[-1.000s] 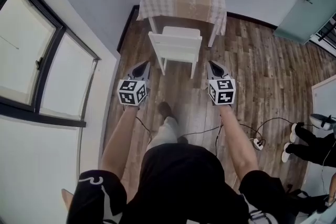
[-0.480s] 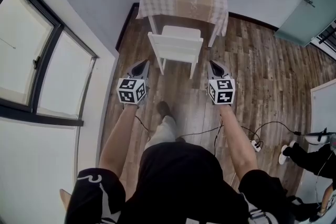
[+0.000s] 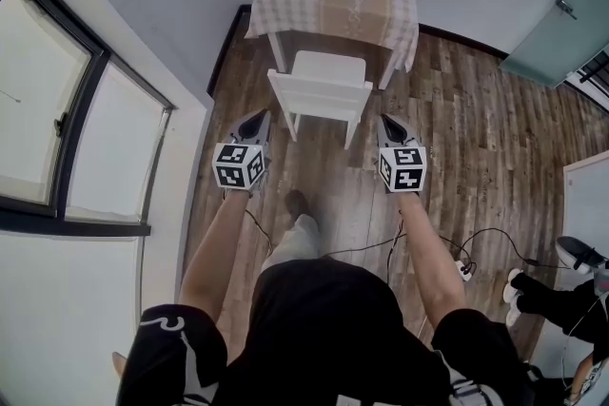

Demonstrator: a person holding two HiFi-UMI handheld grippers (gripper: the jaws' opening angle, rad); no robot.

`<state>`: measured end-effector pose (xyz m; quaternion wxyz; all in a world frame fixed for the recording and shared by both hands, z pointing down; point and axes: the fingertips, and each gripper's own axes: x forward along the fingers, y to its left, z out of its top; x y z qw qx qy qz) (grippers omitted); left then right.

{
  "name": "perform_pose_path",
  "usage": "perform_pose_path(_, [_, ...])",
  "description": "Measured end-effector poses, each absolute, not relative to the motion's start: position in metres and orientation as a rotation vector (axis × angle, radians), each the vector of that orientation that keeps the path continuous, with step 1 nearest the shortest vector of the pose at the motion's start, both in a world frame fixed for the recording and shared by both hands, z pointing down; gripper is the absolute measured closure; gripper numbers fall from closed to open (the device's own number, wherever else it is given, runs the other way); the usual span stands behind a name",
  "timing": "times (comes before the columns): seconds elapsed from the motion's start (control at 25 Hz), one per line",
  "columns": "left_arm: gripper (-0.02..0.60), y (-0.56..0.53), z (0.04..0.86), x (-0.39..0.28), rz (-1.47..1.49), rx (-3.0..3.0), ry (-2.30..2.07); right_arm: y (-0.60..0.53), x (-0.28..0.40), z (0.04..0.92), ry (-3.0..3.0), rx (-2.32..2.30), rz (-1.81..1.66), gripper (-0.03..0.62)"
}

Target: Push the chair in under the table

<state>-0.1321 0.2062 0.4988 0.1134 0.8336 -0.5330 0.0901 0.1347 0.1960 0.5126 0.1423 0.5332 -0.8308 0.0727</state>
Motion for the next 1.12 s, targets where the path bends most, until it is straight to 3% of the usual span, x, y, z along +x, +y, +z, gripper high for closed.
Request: perform_pose_path(1.12, [0.557, 0.014, 0.533, -0.198, 0.273, 2.417, -1.491, 0.027, 0.088, 0.542, -2.292, 1.586, 0.273, 0.580])
